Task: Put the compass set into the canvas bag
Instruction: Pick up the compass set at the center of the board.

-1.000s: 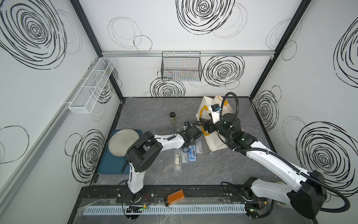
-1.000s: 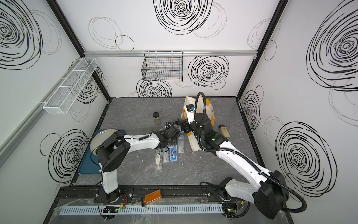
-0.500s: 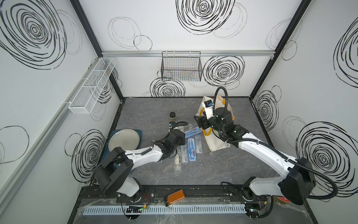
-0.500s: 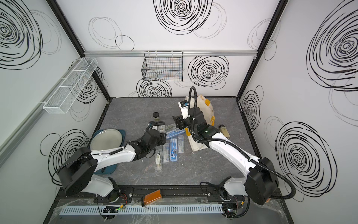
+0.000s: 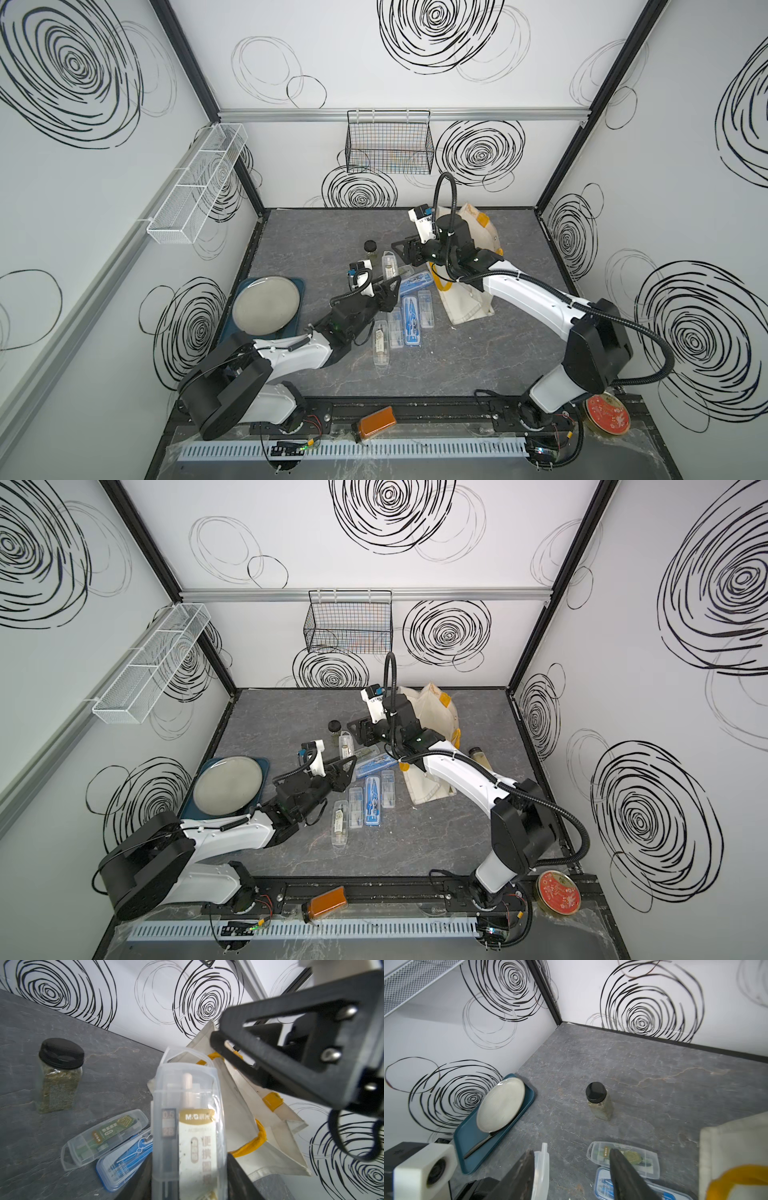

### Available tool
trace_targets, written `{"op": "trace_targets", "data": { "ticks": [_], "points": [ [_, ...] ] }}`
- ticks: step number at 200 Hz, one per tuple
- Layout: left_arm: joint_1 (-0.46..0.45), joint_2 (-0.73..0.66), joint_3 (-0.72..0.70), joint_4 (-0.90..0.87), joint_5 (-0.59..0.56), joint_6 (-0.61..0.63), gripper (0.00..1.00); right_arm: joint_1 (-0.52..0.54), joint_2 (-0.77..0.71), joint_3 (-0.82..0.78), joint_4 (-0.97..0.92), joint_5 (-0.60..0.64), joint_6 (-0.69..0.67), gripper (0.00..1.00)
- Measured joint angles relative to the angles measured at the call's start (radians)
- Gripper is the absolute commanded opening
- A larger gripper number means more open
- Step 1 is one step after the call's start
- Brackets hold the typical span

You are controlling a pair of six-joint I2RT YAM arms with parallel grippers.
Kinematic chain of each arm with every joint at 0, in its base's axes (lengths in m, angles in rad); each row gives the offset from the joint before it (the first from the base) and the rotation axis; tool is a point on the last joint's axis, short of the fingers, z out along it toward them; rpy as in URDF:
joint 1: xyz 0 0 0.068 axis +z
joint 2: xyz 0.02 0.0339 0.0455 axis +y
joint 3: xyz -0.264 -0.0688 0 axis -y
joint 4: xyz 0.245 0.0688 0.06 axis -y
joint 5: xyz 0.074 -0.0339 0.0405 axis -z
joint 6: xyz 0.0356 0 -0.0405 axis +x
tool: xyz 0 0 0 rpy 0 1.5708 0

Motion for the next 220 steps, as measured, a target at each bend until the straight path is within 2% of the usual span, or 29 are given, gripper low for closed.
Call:
{"op": "trace_targets", "data": {
  "ticks": [49,125,155,165,184,197,220],
  "points": [
    [0.013,0.043,0.005,0.034,0.029,-0.001,0.47,0.014,0.063,0.008,0.006,-0.094,0.063,0.52],
    [0.027,0.048,0.023,0.032,0.034,-0.002,0.47,0.026,0.081,0.008,0.021,-0.142,0.104,0.33],
    [0.032,0.048,0.026,0.013,0.034,0.002,0.49,0.032,0.108,0.021,0.021,-0.148,0.121,0.18],
    [0.033,0.049,0.027,0.003,0.032,0.003,0.53,0.035,0.112,0.023,0.020,-0.141,0.122,0.14],
    [0.035,0.049,0.030,-0.002,0.032,0.006,0.69,0.035,0.113,0.023,0.019,-0.138,0.124,0.09],
    [0.037,0.049,0.031,0.001,0.031,0.007,0.99,0.035,0.113,0.023,0.019,-0.135,0.124,0.08],
    [0.039,0.048,0.031,0.003,0.032,0.006,0.99,0.035,0.113,0.029,0.014,-0.127,0.124,0.07]
  ]
}}
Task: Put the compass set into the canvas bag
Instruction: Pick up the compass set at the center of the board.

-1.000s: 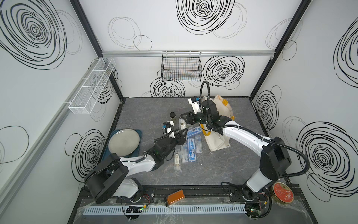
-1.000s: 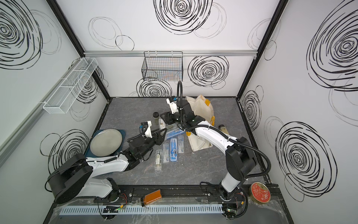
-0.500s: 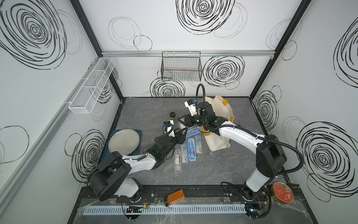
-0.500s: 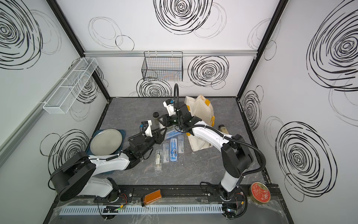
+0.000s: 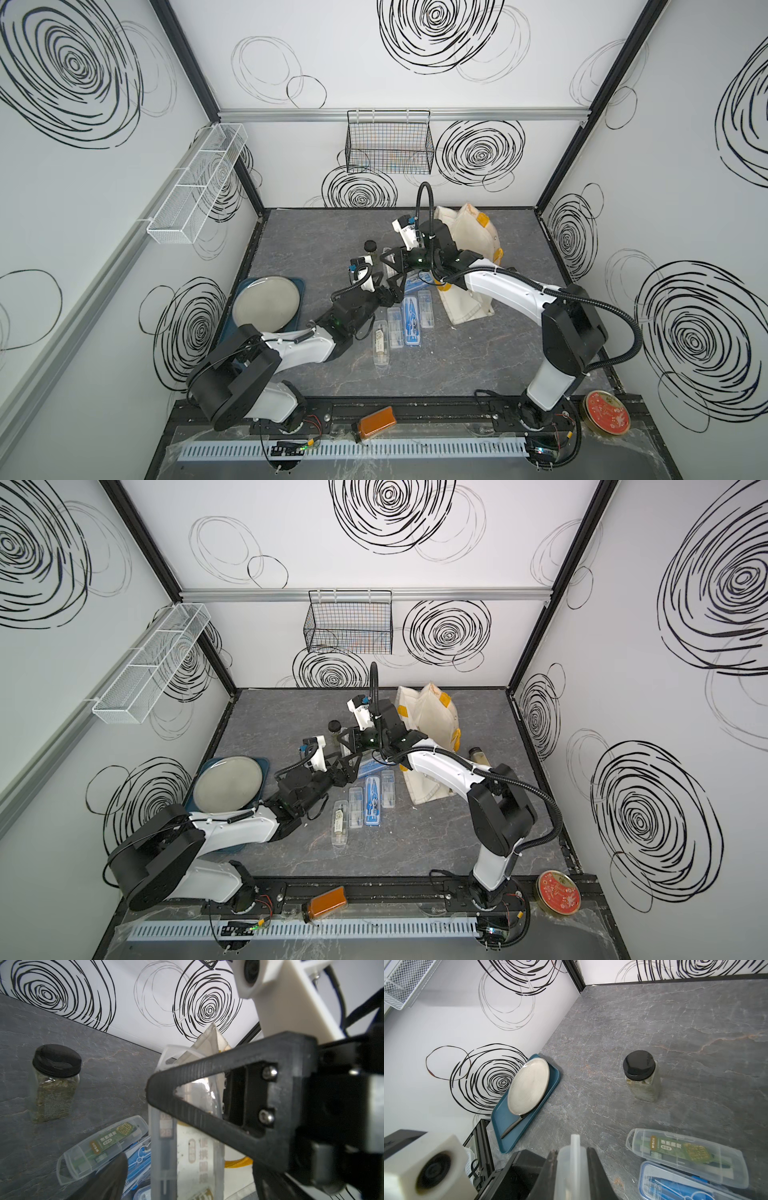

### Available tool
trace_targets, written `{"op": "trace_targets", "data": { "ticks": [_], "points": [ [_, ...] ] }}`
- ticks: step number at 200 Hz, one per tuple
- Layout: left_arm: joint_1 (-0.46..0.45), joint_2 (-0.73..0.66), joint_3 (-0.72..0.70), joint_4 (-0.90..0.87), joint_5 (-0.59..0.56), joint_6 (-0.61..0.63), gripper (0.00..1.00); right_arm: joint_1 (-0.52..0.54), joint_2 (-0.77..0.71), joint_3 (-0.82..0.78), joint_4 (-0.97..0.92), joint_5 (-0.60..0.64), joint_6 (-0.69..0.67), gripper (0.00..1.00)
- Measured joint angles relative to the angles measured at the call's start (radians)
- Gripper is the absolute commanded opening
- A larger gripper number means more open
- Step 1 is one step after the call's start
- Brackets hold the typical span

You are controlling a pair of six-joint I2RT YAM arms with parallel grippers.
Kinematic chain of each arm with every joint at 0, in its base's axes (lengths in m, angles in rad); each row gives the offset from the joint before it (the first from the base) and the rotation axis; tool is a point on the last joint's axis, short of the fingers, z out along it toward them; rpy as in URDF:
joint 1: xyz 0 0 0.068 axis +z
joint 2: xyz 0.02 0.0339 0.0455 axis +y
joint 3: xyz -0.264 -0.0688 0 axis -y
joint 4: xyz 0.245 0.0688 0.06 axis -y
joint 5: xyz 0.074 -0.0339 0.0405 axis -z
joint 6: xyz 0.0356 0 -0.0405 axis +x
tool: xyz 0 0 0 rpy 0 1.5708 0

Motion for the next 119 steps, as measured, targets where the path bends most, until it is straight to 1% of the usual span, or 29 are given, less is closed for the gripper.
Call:
{"op": "trace_targets", "data": {
  "ticks": [28,63,89,119],
  "points": [
    [0.010,-0.014,-0.005,0.000,0.002,0.000,0.99,0.000,0.000,0.046,-0.031,0.026,-0.021,0.07],
    [0.039,-0.082,-0.040,-0.032,-0.001,-0.007,0.99,-0.014,-0.001,0.140,-0.072,0.074,-0.076,0.06],
    [0.051,-0.134,-0.042,-0.140,-0.027,-0.018,0.99,-0.049,-0.023,0.170,-0.092,0.122,-0.116,0.06],
    [0.052,-0.146,-0.006,-0.344,-0.068,-0.023,0.99,-0.131,-0.099,0.169,-0.116,0.212,-0.151,0.06]
  ]
}}
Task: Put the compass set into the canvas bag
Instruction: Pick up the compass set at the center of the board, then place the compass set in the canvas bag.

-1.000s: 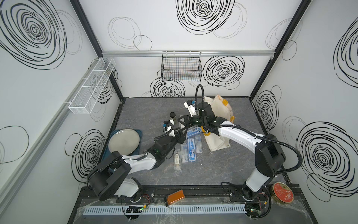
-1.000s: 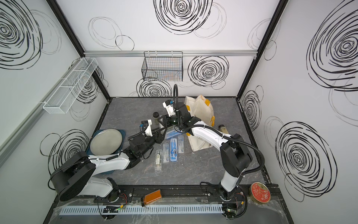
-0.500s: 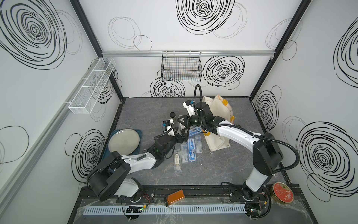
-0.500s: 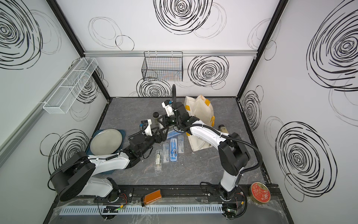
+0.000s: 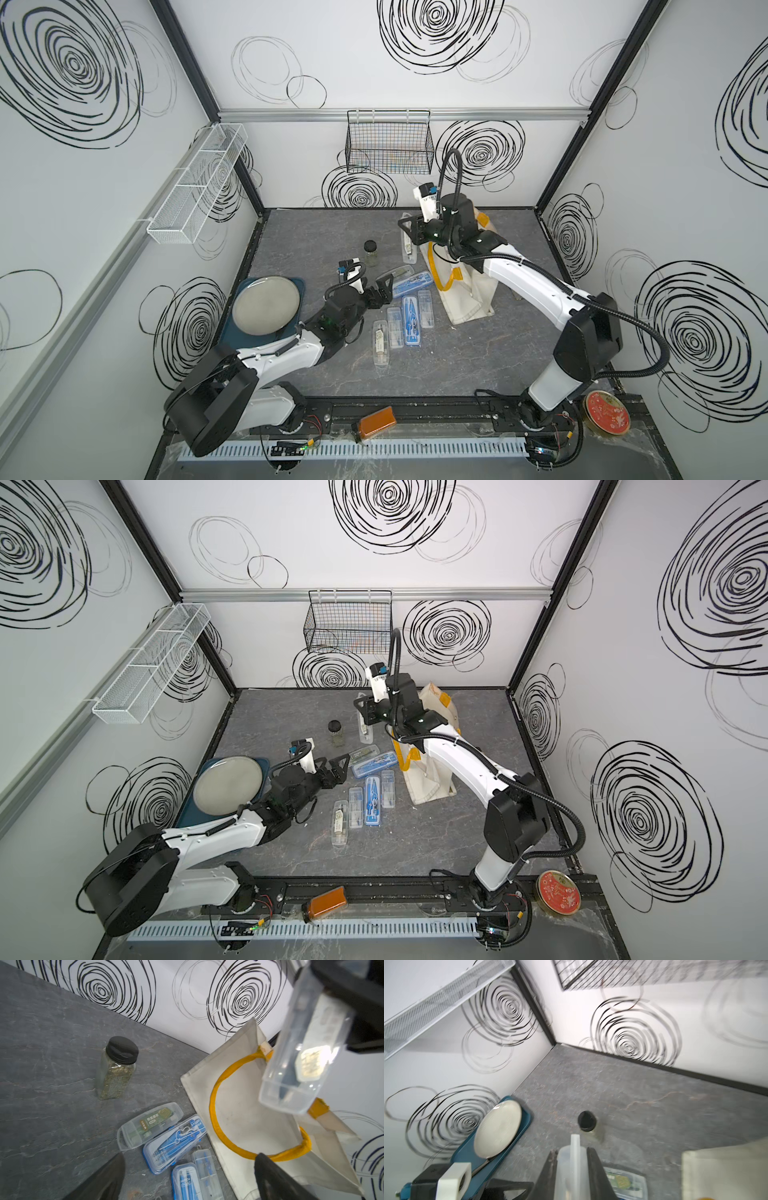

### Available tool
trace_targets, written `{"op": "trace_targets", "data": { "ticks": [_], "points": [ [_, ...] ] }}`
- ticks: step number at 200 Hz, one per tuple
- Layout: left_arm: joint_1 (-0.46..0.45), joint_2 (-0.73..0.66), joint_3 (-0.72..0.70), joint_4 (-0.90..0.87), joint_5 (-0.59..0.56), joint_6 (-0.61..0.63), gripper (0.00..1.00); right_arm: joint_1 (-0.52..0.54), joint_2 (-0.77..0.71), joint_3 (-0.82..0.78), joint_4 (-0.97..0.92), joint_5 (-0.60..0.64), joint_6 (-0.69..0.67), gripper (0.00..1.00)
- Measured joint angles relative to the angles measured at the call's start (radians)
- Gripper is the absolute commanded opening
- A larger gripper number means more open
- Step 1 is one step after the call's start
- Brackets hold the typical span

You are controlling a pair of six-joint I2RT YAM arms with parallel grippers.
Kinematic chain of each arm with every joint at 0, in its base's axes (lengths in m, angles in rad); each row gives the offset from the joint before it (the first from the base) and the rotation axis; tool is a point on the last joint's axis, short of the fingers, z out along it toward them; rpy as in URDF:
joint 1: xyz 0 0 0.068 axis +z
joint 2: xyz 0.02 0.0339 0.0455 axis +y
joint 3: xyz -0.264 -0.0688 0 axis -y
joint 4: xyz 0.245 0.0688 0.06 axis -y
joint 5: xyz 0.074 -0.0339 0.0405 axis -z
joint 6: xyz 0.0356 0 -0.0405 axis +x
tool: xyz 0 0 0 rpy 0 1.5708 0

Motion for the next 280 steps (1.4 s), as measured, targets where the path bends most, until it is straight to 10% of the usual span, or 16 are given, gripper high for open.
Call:
{"op": "trace_targets", "data": {
  "ticks": [72,137,280],
  "points": [
    [-0.053,0.002,0.032,-0.262,-0.084,-0.018,0.99,-0.180,-0.169,-0.101,0.028,0.350,-0.060,0.05],
    [-0.105,0.057,0.098,-0.325,-0.094,-0.030,0.99,-0.212,0.033,-0.183,0.054,0.513,-0.091,0.06],
    [-0.123,0.187,0.148,-0.332,-0.077,-0.043,0.99,-0.216,0.027,-0.198,0.018,0.426,-0.069,0.37]
  ]
}}
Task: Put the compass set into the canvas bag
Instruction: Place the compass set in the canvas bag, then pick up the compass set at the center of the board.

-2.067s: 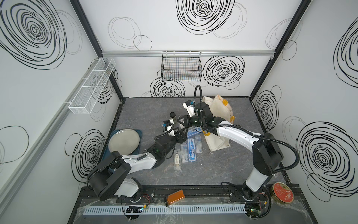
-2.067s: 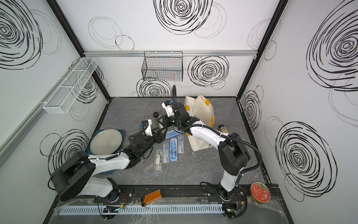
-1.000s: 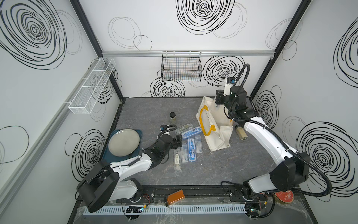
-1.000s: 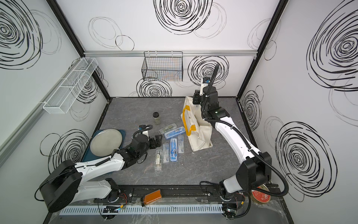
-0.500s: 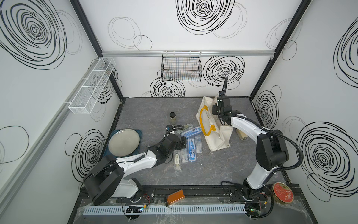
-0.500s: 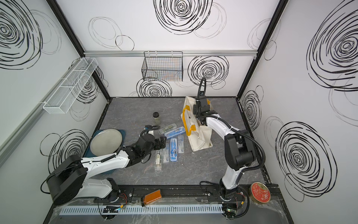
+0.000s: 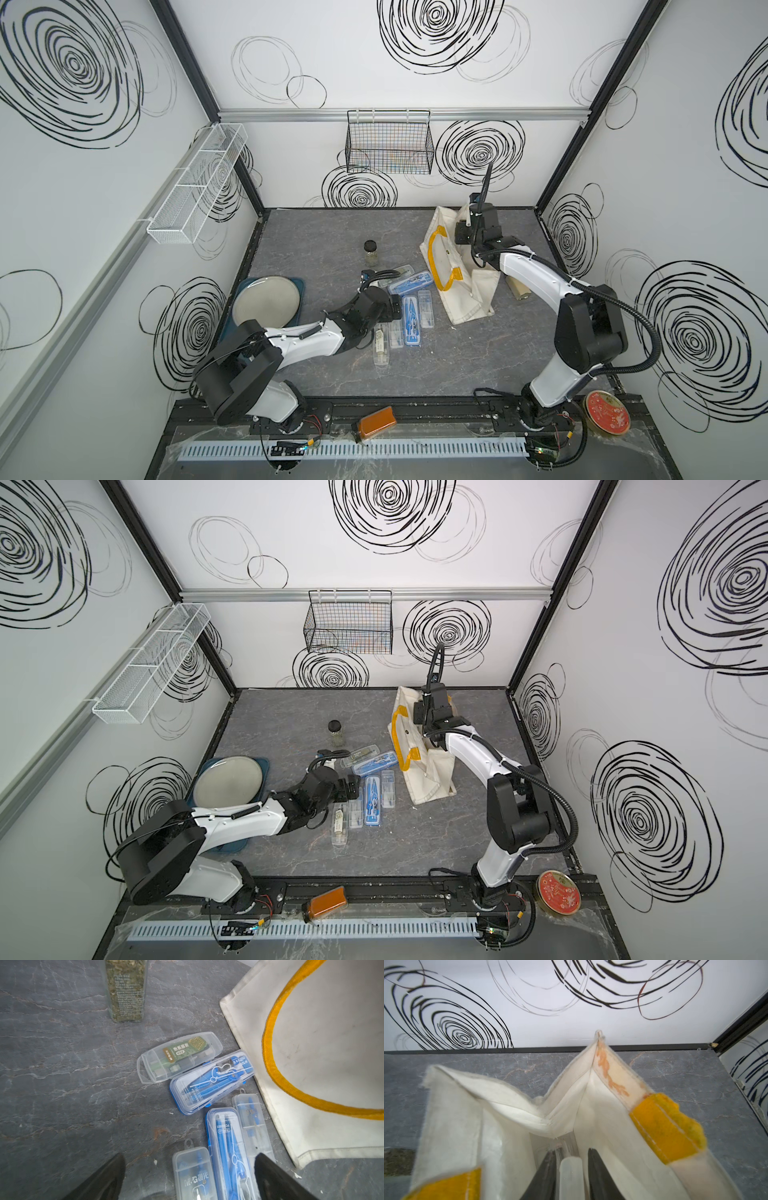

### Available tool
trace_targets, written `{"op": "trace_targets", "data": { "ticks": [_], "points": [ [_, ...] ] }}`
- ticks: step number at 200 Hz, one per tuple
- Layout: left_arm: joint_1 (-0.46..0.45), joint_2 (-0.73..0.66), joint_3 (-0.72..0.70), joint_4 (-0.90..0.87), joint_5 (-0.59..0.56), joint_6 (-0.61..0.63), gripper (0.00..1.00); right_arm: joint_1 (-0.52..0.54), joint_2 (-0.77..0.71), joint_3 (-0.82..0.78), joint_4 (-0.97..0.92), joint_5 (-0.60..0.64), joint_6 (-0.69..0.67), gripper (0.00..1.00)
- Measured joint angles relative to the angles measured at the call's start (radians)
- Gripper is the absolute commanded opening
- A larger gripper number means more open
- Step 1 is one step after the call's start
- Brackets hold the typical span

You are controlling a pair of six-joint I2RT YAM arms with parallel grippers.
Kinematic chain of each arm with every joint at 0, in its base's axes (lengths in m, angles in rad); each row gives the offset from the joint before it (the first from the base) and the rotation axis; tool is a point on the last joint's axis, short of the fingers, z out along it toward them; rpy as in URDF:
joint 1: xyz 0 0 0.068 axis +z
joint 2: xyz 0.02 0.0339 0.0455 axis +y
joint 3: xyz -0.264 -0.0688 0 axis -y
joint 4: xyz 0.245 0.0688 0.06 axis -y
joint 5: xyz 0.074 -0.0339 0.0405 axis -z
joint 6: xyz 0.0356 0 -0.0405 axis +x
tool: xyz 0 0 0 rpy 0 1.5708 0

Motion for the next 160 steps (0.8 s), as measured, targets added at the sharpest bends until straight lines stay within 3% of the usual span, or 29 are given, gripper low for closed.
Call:
{"op": "trace_targets", "data": {
  "ticks": [91,160],
  "points": [
    [0.000,0.007,0.013,0.000,0.010,-0.003,0.99,0.018,-0.079,-0.028,0.007,-0.123,-0.041,0.45],
    [-0.003,0.007,0.085,-0.177,-0.017,-0.006,0.99,0.255,-0.151,-0.035,0.008,-0.211,-0.142,0.49]
  ]
}}
